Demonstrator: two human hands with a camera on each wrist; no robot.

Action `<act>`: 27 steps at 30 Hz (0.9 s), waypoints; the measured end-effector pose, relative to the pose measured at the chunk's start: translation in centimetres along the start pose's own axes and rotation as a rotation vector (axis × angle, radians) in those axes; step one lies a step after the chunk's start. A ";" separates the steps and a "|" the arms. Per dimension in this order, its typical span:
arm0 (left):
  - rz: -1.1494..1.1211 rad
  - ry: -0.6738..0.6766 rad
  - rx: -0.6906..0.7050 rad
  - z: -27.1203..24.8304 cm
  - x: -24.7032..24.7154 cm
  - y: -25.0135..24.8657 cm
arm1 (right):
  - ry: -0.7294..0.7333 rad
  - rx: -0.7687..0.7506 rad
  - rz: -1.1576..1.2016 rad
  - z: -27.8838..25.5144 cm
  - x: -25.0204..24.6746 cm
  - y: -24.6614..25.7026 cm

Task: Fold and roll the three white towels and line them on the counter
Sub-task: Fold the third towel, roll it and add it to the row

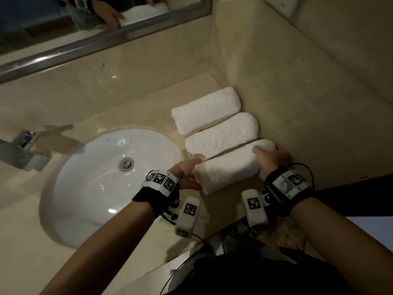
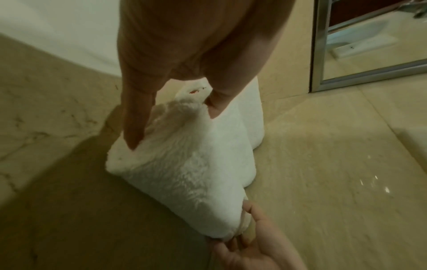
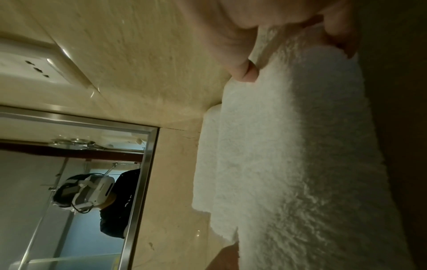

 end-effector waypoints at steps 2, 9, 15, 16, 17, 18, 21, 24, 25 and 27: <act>-0.033 -0.058 0.036 -0.1 0.3 -0.5 | 0.026 0.021 0.012 -0.2 0.6 0.4; 0.030 -0.252 0.136 -0.1 0.1 -2.4 | 0.009 -0.093 -0.069 -0.4 1.5 2.0; 0.123 -0.265 0.128 -0.4 0.9 -3.6 | 0.005 -0.127 -0.201 -0.6 1.1 3.0; 0.146 -0.256 0.092 -0.6 0.9 -3.5 | -0.011 -0.145 -0.244 -0.6 0.9 3.2; 0.187 -0.270 0.046 -0.9 0.6 -3.5 | -0.026 -0.176 -0.271 -0.7 0.9 3.6; 0.247 -0.310 0.013 -0.8 0.1 -3.6 | -0.028 -0.231 -0.267 -1.0 1.0 4.1; 0.343 -0.504 0.039 -0.4 -2.1 -5.1 | 0.070 -0.513 -0.207 -2.4 2.3 6.1; 0.353 -0.656 0.149 0.3 -4.2 -8.0 | 0.179 -0.735 -0.246 -3.3 4.6 8.2; 0.365 -0.686 0.190 0.5 -4.6 -9.0 | 0.218 -0.774 -0.262 -3.3 5.5 8.9; 0.377 -0.708 0.259 0.8 -4.9 -10.8 | 0.300 -0.823 -0.358 -3.1 7.5 10.1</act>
Point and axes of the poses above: each hand's wrist, its own z-axis towards the middle knuckle, its own x-axis out of the palm, y = z × x, the point moved 5 cm from there along z, towards the middle knuckle, and after that the axes turned 8 degrees about z, right-handed, at the moved point
